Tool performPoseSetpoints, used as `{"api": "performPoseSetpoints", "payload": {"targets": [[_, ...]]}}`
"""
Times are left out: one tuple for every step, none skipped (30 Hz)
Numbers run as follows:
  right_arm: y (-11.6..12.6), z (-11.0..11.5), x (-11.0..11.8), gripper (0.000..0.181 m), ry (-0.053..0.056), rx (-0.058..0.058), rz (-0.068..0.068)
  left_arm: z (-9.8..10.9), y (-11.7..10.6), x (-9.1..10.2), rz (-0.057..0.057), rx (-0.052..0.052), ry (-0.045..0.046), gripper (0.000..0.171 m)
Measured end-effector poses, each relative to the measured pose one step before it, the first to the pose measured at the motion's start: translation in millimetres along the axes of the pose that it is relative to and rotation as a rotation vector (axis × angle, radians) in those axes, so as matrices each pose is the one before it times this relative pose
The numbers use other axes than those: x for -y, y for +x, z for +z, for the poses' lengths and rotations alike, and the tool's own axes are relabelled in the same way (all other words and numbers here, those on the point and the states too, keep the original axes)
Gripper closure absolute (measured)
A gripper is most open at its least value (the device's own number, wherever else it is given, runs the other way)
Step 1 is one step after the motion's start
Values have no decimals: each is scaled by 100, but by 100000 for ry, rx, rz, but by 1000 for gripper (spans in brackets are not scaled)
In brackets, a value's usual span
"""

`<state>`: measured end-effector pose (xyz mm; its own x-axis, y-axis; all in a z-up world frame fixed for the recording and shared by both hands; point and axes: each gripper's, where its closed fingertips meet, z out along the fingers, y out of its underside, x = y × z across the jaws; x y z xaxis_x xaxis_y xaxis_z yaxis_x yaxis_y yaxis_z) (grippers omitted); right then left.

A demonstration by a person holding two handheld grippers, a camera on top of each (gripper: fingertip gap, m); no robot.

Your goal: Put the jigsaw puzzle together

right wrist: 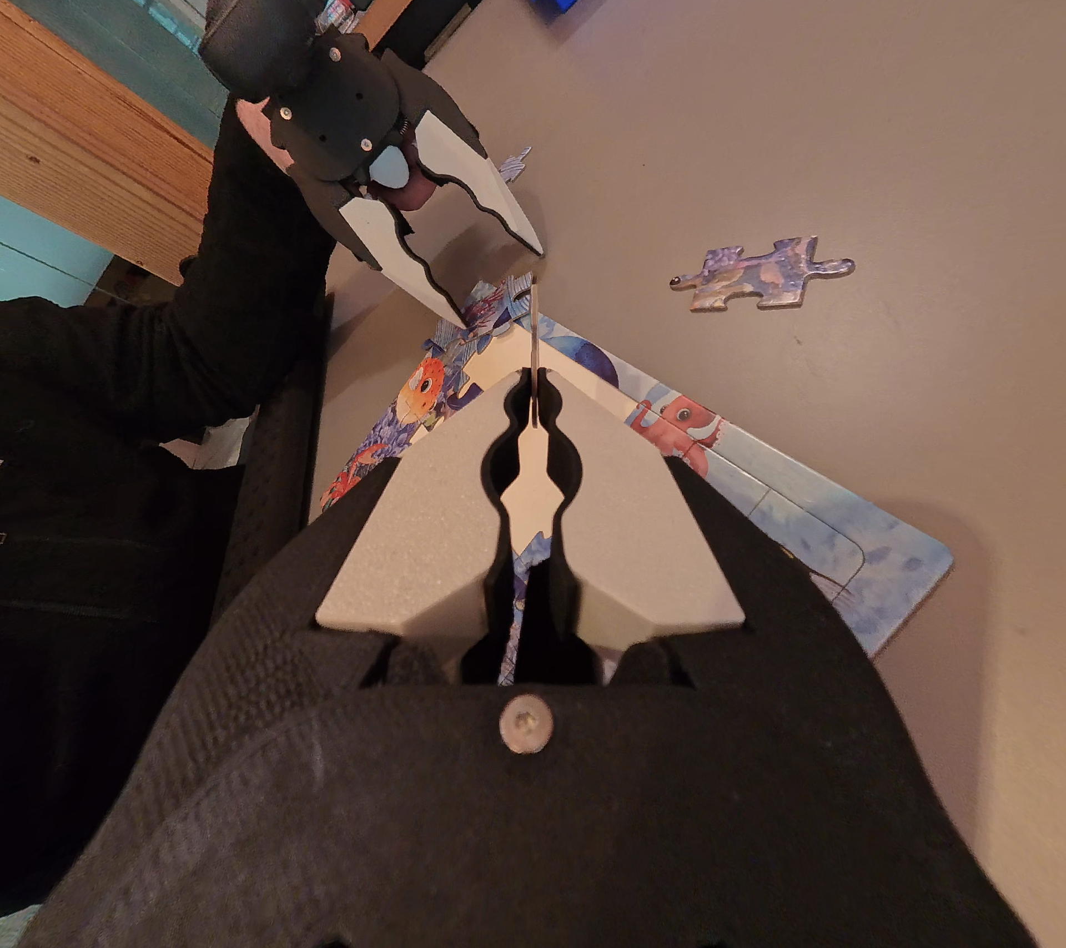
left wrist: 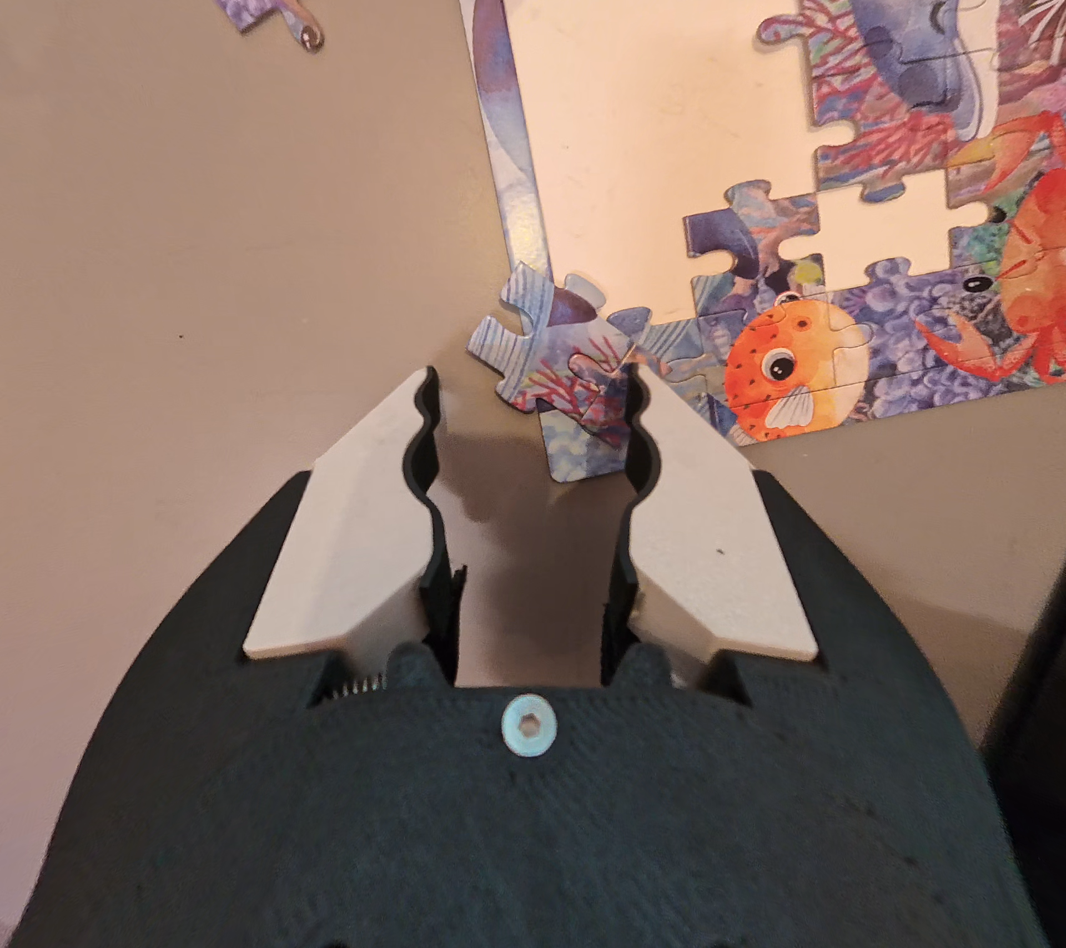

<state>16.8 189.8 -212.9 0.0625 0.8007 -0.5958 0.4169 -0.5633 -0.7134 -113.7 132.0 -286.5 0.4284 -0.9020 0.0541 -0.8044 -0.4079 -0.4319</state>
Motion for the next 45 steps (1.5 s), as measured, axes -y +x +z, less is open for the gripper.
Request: {"api": "performPoseSetpoints", "payload": {"targets": [[6,18,-15,181,-77,-49,-40,112,-42,-40,27,134,-317,110],[12,1,2,181,14,-79,-18,7,47,126,74,-298,490,114],[6,-17,18,181,96,-33,34,63,45,59,96,-231,81,115],[14,-17,4,181,51,-49,27,33,38,90,-4,-210,210,117],[-6,1,1,181,8,39,6,40,39,105,139,-413,403,121],[-8,1,-8,181,-19,18,-29,27,-46,91,-381,-152,528,126],[3,16,-5,181,-57,-53,-71,15,-42,48,-498,-308,449,130],[3,5,-3,181,-55,-22,-15,-18,-76,5,-342,-99,335,132],[-18,11,-1,181,0,68,-3,-22,-86,-20,-572,-105,382,134],[-10,0,5,181,28,15,-90,-23,-102,7,-767,-55,529,136],[-2,-5,9,181,6,-73,-103,-61,-195,19,-404,609,627,143],[10,-29,22,181,104,-70,-33,-54,-221,15,-358,634,699,148],[16,-41,37,181,228,-74,22,-29,-103,-63,-910,-229,347,148],[22,-41,36,181,220,-112,9,7,1,-17,-662,-753,659,149],[34,-32,12,181,125,-124,33,22,35,22,-39,-727,756,149],[43,-34,7,181,88,-179,13,20,16,19,-256,-544,563,149],[32,-30,15,181,147,-127,60,14,-58,29,-196,-100,427,149],[17,-25,27,181,146,-60,45,-11,-143,64,127,534,544,149],[11,-30,11,181,61,-112,-69,-19,-162,61,-289,492,613,149],[19,-33,35,181,135,-243,-99,-21,-143,22,-559,278,583,149],[45,-43,66,181,401,-375,-57,-45,-140,19,-263,275,626,149],[64,-74,90,181,481,-397,22,-53,-153,49,-304,400,763,149],[148,-102,108,181,672,-1000,-5,-60,-158,63,-514,445,836,149],[274,-121,124,181,858,-1526,352,-75,-175,77,-464,550,849,149],[343,-151,173,181,1219,-1671,645,-85,-148,54,-357,453,685,149],[324,-156,165,181,1333,-1312,873,-55,-129,39,-270,422,565,149],[348,-148,98,181,1016,-1276,1012,-69,-209,45,-422,842,652,149],[438,-161,74,181,925,-1914,837,-74,-262,45,-813,926,600,149],[346,-157,98,181,929,-1338,675,-81,-270,-27,-686,905,396,149],[130,-119,73,181,767,-105,555,-75,-342,-39,-499,1313,345,149],[77,-79,55,181,528,-66,232,-77,-462,-37,-593,2006,380,149],[100,-47,36,181,318,-555,-105,-87,-488,-33,-923,1892,378,149],[57,-6,-4,181,-34,-391,-222,-81,-367,-11,-893,1247,483,149],[8,36,-33,181,-284,-152,-206,-55,-349,13,-631,1232,679,149],[67,39,-42,181,-295,-535,-203,-52,-346,14,-860,1193,602,149],[115,50,-56,181,-286,-749,-114,-28,-257,-14,-927,758,400,149],[98,42,-75,181,-382,-485,26,14,-161,-78,-782,257,-16,149],[143,31,-59,181,-196,-698,77,56,-162,-94,-373,378,-131,149],[212,-2,-31,181,-9,-1001,200,61,-193,-109,-328,720,-254,149],[216,-17,-25,181,36,-958,239,86,-200,-134,-529,647,-464,149],[204,-29,-37,181,46,-796,240,64,-207,-70,-451,866,-233,148],[158,-20,-43,181,26,-522,197,-15,-291,52,-693,1433,410,147],[194,-23,-55,181,-92,-793,1,-62,-238,109,-769,1088,524,137],[205,-29,-55,181,-249,-1005,-155,-131,-49,194,-210,323,778,125],[148,-10,-55,181,-250,-703,-134,-176,-115,307,219,1034,1210,121]]}}
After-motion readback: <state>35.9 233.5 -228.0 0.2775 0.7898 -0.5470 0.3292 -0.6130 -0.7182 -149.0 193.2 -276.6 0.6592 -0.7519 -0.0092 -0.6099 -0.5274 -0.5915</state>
